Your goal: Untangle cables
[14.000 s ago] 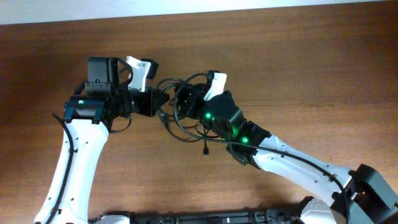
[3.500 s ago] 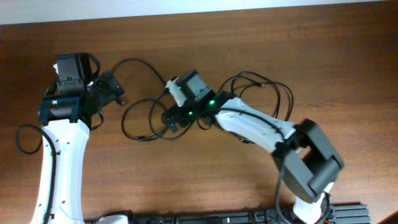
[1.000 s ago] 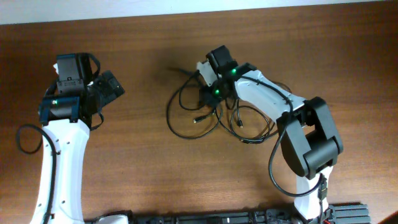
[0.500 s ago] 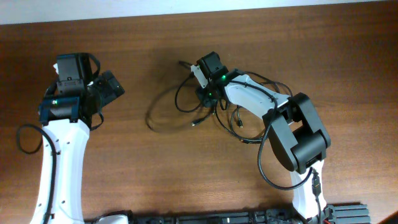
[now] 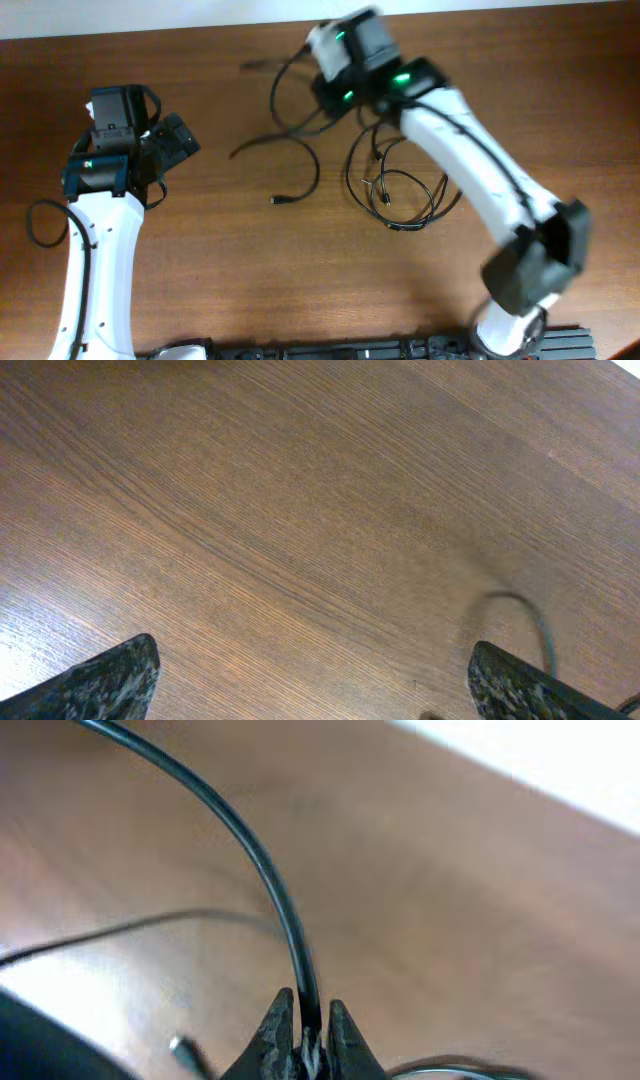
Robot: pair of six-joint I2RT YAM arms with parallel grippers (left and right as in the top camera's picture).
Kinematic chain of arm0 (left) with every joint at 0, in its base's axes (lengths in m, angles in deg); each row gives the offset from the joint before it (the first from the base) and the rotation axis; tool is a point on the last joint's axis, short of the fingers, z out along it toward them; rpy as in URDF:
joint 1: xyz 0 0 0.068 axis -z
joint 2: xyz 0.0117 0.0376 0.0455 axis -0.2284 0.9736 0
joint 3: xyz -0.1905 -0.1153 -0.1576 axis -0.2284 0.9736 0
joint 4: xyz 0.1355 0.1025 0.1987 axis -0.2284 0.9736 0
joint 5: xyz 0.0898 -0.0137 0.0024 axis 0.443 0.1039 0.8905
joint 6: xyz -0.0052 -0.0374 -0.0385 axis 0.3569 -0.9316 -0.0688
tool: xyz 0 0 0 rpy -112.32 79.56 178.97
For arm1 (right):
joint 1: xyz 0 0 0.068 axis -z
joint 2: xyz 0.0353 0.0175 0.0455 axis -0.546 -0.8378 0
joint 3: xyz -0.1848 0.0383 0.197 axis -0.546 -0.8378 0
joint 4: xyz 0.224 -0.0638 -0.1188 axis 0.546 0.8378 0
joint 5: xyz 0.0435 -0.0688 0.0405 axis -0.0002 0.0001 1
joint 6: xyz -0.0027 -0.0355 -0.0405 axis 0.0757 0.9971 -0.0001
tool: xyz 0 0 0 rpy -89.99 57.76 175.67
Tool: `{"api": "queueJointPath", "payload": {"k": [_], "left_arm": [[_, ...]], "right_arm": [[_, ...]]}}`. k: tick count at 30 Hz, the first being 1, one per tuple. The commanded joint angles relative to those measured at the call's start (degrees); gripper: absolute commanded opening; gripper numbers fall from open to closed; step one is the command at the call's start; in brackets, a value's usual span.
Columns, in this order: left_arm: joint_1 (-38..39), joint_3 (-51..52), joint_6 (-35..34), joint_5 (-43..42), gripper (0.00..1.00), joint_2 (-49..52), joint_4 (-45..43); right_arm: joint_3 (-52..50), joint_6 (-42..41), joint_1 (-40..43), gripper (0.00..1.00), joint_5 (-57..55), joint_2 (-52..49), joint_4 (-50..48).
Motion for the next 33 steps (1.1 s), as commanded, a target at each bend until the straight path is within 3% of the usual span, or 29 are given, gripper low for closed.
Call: {"api": "queueJointPath", "payload": {"k": [1, 5, 8, 14, 17, 19, 22, 26, 33], "left_arm": [[-0.1, -0.7, 0.5, 0.9, 0.99, -0.8, 0.1], [-0.1, -0.7, 0.5, 0.9, 0.99, -0.8, 0.1], [-0.1, -0.7, 0.5, 0.9, 0.99, -0.8, 0.1], [-0.1, -0.7, 0.5, 0.9, 0.99, -0.8, 0.1], [-0.1, -0.7, 0.5, 0.9, 0.99, -0.8, 0.1], [-0.1, -0.7, 0.5, 0.9, 0.99, -0.8, 0.1], [-0.1, -0.7, 0.5, 0.9, 0.99, -0.8, 0.1], [-0.1, -0.7, 0.5, 0.9, 0.99, -0.8, 0.1], [-0.1, -0.7, 0.5, 0.9, 0.99, -0.8, 0.1]], "right_arm": [[1.1, -0.2, 8.1, 0.04, 0.3, 7.5, 0.2], [1.1, -0.3, 22.1, 0.04, 0.3, 16.2, -2.1], [1.1, -3.9, 40.5, 0.04, 0.3, 22.8, -5.0], [1.1, -5.4, 65.6, 0.04, 0.3, 22.8, -5.8], [1.1, -3.3, 71.0, 0.04, 0.3, 19.1, -7.0], [1.1, 2.8, 72.9, 0.04, -1.9, 13.6, -5.0], [1.1, 2.8, 72.9, 0.04, -20.7, 6.8, -1.8], [1.1, 1.0, 73.3, 0.04, -35.4, -2.2, 0.3], [0.2, -2.8, 78.4, 0.07, -35.8, -14.8, 4.7]]}}
